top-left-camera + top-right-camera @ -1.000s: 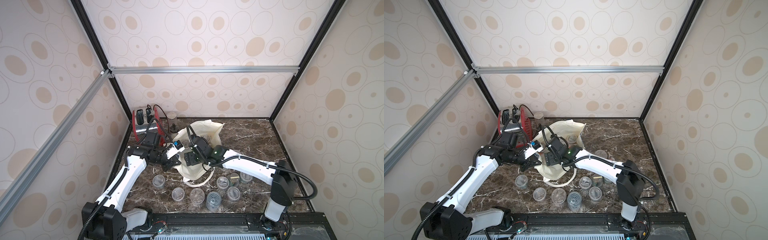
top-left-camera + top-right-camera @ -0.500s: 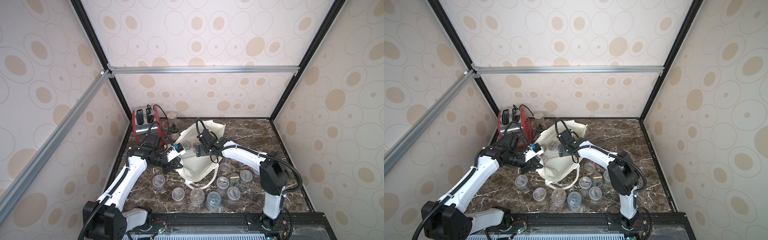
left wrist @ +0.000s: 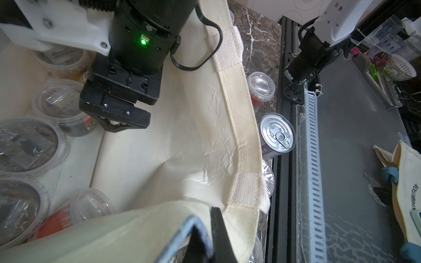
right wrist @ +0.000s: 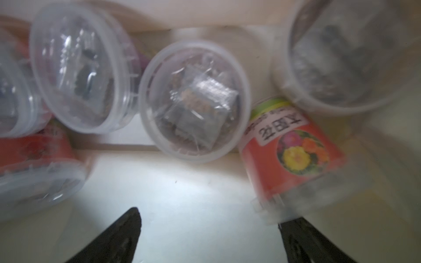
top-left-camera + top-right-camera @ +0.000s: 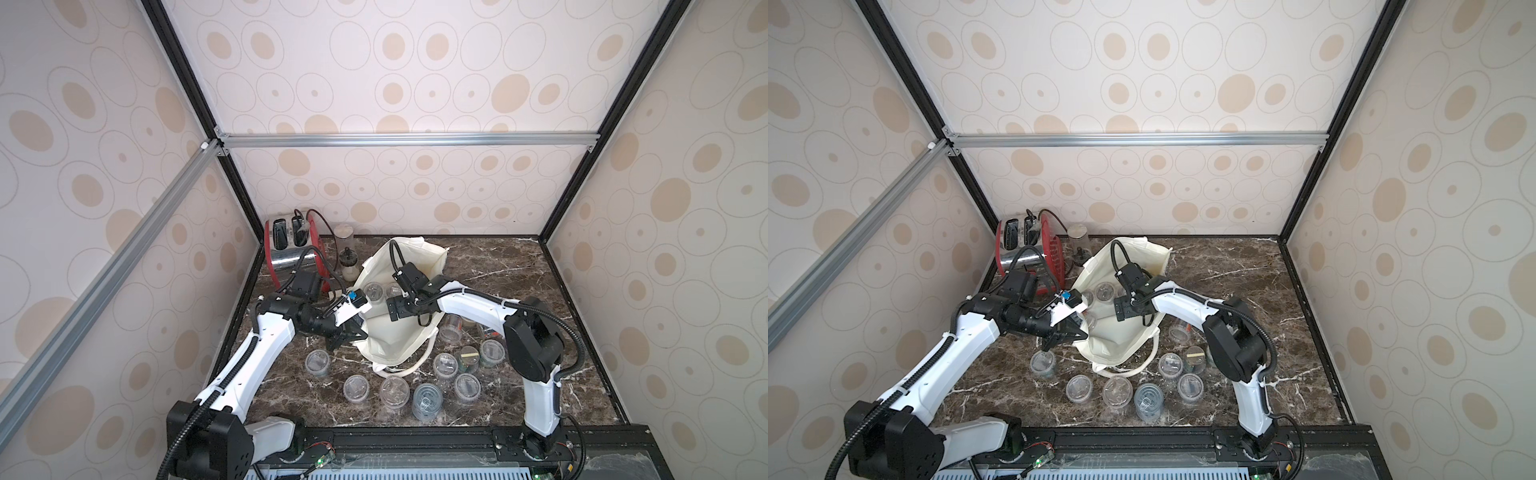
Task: Take out the seed jars from the canvas bag
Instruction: Pick up the seed jar from the canvas bag.
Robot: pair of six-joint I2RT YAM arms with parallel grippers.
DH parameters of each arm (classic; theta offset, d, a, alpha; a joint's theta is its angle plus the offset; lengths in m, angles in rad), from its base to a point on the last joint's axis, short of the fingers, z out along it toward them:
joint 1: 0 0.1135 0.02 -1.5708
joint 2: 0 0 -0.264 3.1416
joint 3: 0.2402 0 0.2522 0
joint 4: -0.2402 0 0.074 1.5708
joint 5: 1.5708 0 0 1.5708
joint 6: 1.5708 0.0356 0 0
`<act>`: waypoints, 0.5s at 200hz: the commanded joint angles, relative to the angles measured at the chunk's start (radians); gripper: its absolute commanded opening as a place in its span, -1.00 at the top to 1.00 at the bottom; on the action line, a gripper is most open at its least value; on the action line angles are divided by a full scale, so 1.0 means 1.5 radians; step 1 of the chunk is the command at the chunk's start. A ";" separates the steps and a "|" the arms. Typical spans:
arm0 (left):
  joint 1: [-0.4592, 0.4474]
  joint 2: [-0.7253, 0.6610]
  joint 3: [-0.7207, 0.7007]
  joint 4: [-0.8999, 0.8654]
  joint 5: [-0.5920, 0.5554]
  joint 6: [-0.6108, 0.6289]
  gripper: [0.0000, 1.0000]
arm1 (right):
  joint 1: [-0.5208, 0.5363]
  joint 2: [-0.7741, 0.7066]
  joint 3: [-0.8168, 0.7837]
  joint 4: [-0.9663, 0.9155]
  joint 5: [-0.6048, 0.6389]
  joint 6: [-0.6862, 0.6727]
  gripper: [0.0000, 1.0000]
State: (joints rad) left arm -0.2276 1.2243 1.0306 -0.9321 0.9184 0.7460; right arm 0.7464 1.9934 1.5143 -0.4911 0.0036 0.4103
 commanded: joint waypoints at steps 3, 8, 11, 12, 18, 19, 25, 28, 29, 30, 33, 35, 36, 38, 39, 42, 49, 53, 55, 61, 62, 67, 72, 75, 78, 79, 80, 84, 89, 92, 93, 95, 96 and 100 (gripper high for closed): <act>-0.004 -0.012 -0.001 -0.024 0.024 0.025 1.00 | 0.004 -0.023 -0.015 0.078 -0.178 -0.053 -0.90; -0.004 -0.011 0.001 -0.022 0.022 0.021 1.00 | 0.007 -0.030 -0.023 0.097 -0.202 -0.057 -0.89; -0.004 -0.012 0.001 -0.022 0.021 0.019 1.00 | 0.009 -0.034 -0.029 0.107 -0.211 -0.057 -0.89; -0.004 -0.012 0.001 -0.022 0.021 0.019 1.00 | 0.009 -0.036 -0.030 0.110 -0.215 -0.057 -0.89; -0.004 -0.012 0.001 -0.022 0.019 0.018 1.00 | 0.015 -0.045 -0.040 0.132 -0.232 -0.060 -0.89; -0.004 -0.012 0.001 -0.022 0.018 0.018 1.00 | 0.016 -0.046 -0.042 0.134 -0.234 -0.060 -0.89; -0.004 -0.014 0.001 -0.023 0.018 0.019 1.00 | 0.019 -0.054 -0.046 0.143 -0.245 -0.063 -0.90; -0.004 -0.014 0.000 -0.023 0.018 0.020 1.00 | 0.020 -0.057 -0.045 0.142 -0.248 -0.065 -0.90; -0.004 -0.014 0.000 -0.023 0.018 0.021 1.00 | 0.020 -0.057 -0.045 0.142 -0.248 -0.065 -0.90; -0.004 -0.014 0.000 -0.022 0.017 0.021 1.00 | 0.020 -0.058 -0.045 0.142 -0.248 -0.066 -0.90; -0.004 -0.014 -0.002 -0.023 0.017 0.023 1.00 | 0.021 -0.061 -0.043 0.137 -0.248 -0.067 -0.90; -0.004 -0.014 -0.002 -0.023 0.018 0.023 1.00 | 0.021 -0.062 -0.042 0.132 -0.247 -0.068 -0.90; -0.004 -0.014 -0.002 -0.023 0.018 0.023 1.00 | 0.021 -0.063 -0.042 0.130 -0.246 -0.068 -0.90; -0.004 -0.014 -0.003 -0.022 0.017 0.023 1.00 | 0.021 -0.065 -0.040 0.125 -0.241 -0.068 -0.90; -0.004 -0.014 -0.003 -0.022 0.016 0.023 1.00 | 0.021 -0.066 -0.040 0.122 -0.238 -0.068 -0.90; -0.004 -0.014 -0.003 -0.022 0.016 0.023 1.00 | 0.021 -0.069 -0.037 0.113 -0.227 -0.068 -0.90; -0.004 -0.014 -0.004 -0.021 0.014 0.021 1.00 | 0.021 -0.077 -0.032 0.087 -0.199 -0.071 -0.91; -0.004 -0.014 -0.003 -0.019 0.013 0.019 1.00 | 0.021 -0.083 -0.032 0.076 -0.180 -0.076 -0.91; -0.004 -0.014 -0.003 -0.018 0.013 0.018 1.00 | 0.021 -0.086 -0.033 0.070 -0.168 -0.078 -0.91; -0.004 -0.014 -0.002 -0.018 0.010 0.014 1.00 | 0.021 -0.095 -0.035 0.052 -0.126 -0.081 -0.91; -0.004 -0.014 -0.002 -0.018 0.010 0.013 1.00 | 0.021 -0.097 -0.035 0.049 -0.118 -0.081 -0.91; -0.004 -0.014 -0.001 -0.019 0.009 0.011 1.00 | 0.021 -0.104 -0.036 0.032 -0.080 -0.082 -0.92; -0.004 -0.016 -0.002 -0.021 0.009 0.012 1.00 | 0.022 -0.108 -0.037 0.016 -0.046 -0.087 -0.93; -0.004 -0.016 -0.002 -0.022 0.009 0.014 1.00 | 0.022 -0.110 -0.037 0.006 -0.022 -0.094 -0.93; -0.004 -0.016 -0.003 -0.022 0.009 0.016 1.00 | 0.021 -0.112 -0.035 -0.005 0.000 -0.102 -0.93; -0.004 -0.017 -0.002 -0.023 0.009 0.017 1.00 | 0.022 -0.111 -0.035 -0.011 0.007 -0.105 -0.93; -0.004 -0.017 -0.003 -0.023 0.009 0.018 1.00 | 0.022 -0.112 -0.034 -0.014 0.013 -0.106 -0.94; -0.004 -0.017 -0.004 -0.023 0.009 0.020 1.00 | 0.023 -0.112 -0.031 -0.028 0.045 -0.111 -0.95; -0.004 -0.017 -0.005 -0.022 0.009 0.021 1.00 | 0.022 -0.112 -0.028 -0.042 0.077 -0.118 -0.96; -0.004 -0.016 -0.005 -0.021 0.009 0.021 1.00 | 0.023 -0.111 -0.027 -0.050 0.088 -0.125 -0.96; -0.004 -0.016 -0.005 -0.022 0.009 0.021 1.00 | 0.022 -0.110 -0.026 -0.052 0.095 -0.126 -0.97; -0.004 -0.016 -0.005 -0.021 0.008 0.020 1.00 | 0.023 -0.109 -0.025 -0.057 0.105 -0.130 -0.97; -0.004 -0.015 -0.004 -0.020 0.008 0.020 1.00 | 0.023 -0.109 -0.024 -0.059 0.109 -0.132 -0.98; -0.004 -0.015 -0.003 -0.020 0.007 0.018 1.00 | 0.023 -0.106 -0.022 -0.066 0.128 -0.134 -0.98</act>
State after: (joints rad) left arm -0.2276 1.2205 1.0248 -0.9318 0.9150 0.7456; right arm 0.7795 1.8488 1.4605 -0.4503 -0.0647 0.2844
